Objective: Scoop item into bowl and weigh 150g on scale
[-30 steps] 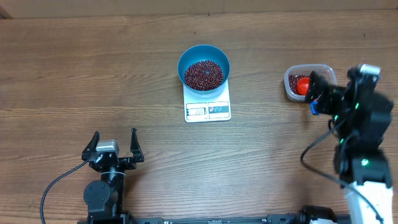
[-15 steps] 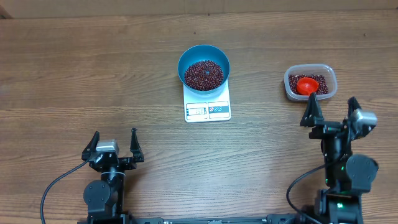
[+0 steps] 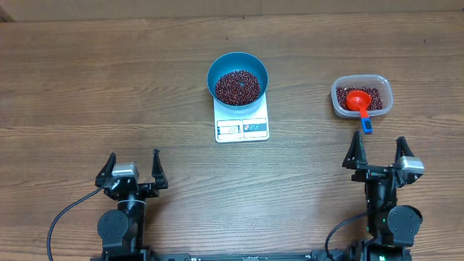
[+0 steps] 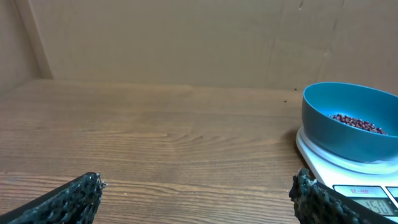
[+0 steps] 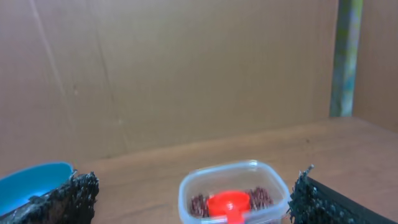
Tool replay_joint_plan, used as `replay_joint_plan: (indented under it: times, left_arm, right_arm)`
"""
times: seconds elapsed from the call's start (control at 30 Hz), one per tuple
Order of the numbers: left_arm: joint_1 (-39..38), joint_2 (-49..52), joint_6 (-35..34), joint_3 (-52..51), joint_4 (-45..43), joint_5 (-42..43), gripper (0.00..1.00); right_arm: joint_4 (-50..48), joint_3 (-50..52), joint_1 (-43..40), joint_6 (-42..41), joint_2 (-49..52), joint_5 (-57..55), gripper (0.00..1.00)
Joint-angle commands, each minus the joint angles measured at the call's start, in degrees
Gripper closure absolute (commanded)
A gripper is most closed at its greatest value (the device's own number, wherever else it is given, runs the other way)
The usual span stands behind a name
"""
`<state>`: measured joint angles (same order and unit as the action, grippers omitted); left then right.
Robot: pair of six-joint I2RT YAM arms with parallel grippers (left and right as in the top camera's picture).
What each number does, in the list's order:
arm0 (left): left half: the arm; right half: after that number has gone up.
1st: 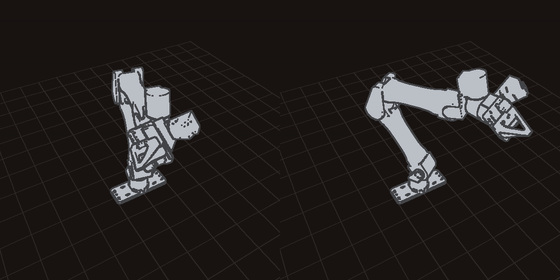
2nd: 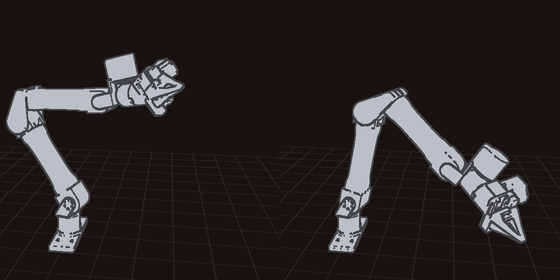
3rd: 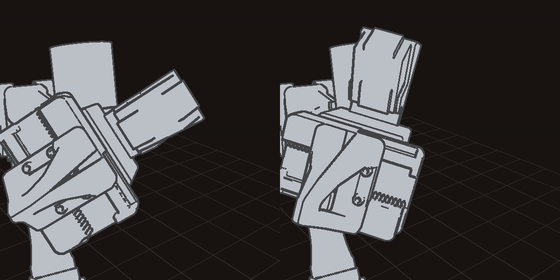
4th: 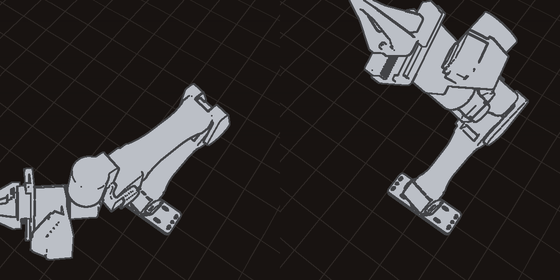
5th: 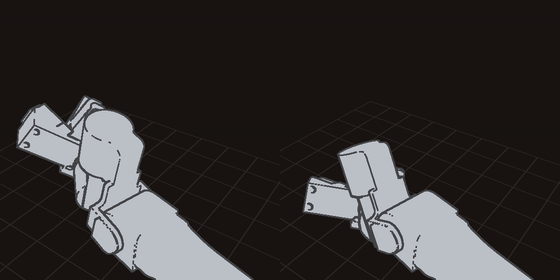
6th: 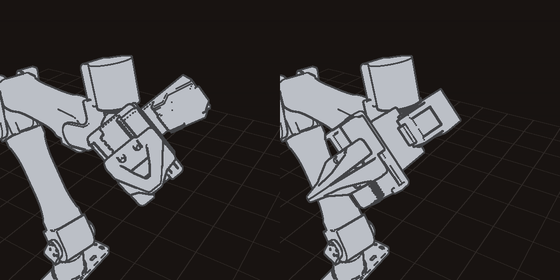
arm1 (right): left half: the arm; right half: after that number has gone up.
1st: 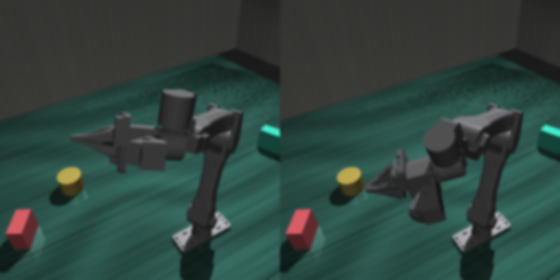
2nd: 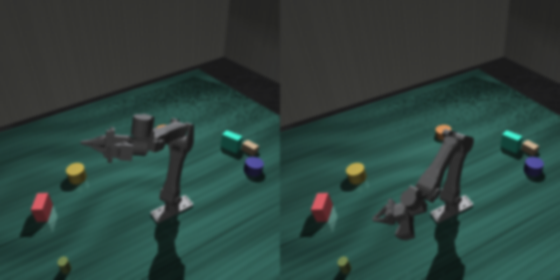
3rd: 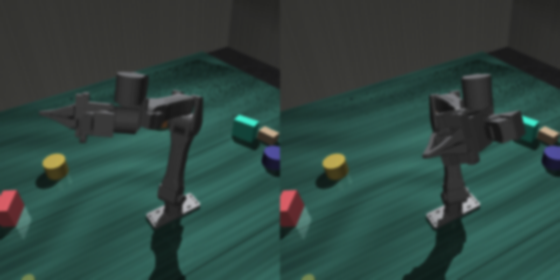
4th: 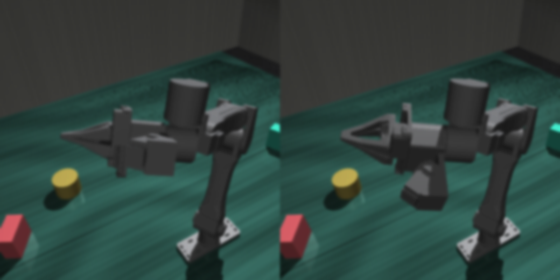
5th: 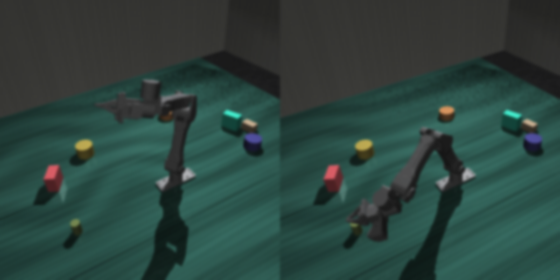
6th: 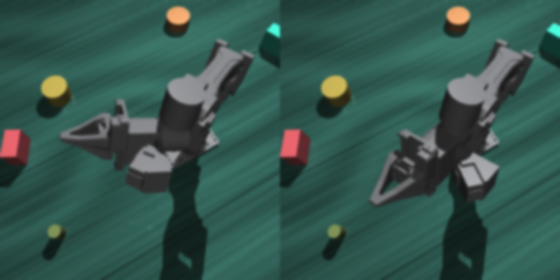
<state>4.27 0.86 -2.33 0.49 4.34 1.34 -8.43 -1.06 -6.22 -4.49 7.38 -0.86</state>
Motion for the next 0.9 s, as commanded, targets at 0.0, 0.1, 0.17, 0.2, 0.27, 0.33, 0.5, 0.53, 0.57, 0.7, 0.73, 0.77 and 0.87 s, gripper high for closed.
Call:
replay_joint_plan:
  times: [0.0,0.1,0.17,0.2,0.27,0.33,0.5,0.53,0.57,0.7,0.73,0.77,0.87]
  left_arm:
    - [0.26,-0.61,1.51,-0.22,0.09,0.57,0.0]
    - [0.26,-0.61,1.51,-0.22,0.09,0.57,0.0]
    - [0.26,-0.61,1.51,-0.22,0.09,0.57,0.0]
    - [0.26,-0.61,1.51,-0.22,0.09,0.57,0.0]
    - [0.26,-0.61,1.51,-0.22,0.09,0.57,0.0]
    - [0.26,-0.61,1.51,-0.22,0.09,0.57,0.0]
    - [0.26,-0.61,1.51,-0.22,0.09,0.57,0.0]
    - [0.26,-0.61,1.51,-0.22,0.09,0.57,0.0]
    - [0.26,-0.61,1.51,-0.22,0.09,0.57,0.0]
    - [0.26,-0.61,1.51,-0.22,0.09,0.57,0.0]
    - [0.26,-0.61,1.51,-0.22,0.09,0.57,0.0]
    - [0.26,-0.61,1.51,-0.22,0.09,0.57,0.0]
    - [0.26,-0.61,1.51,-0.22,0.09,0.57,0.01]
  right_arm:
    - [4.31,0.61,0.48,0.04,-3.08,-2.1,0.0]
    - [9.81,0.61,0.52,0.07,-6.08,-3.8,0.0]
    - [12.35,0.61,0.55,0.07,-7.23,-4.39,0.0]
    - [12.72,0.61,0.55,0.07,-7.23,-4.44,0.0]
    - [12.68,0.61,0.55,0.07,-7.21,-4.46,0.0]
    - [12.68,0.61,0.55,0.07,-7.23,-4.44,0.0]
    - [12.72,0.61,2.21,4.09,-7.23,-3.56,0.0]
    - [12.85,0.61,2.84,5.79,-7.23,-3.13,0.0]
    - [12.87,0.61,3.52,7.5,-7.23,-2.64,0.0]
    - [13.25,0.61,5.84,12.15,-7.23,1.6,0.0]
    - [13.22,0.61,5.95,12.11,-7.23,2.12,0.0]
    - [13.2,0.61,5.95,12.09,-7.23,2.54,0.0]
    - [13.03,0.61,5.95,12.09,-7.23,4.13,0.0]
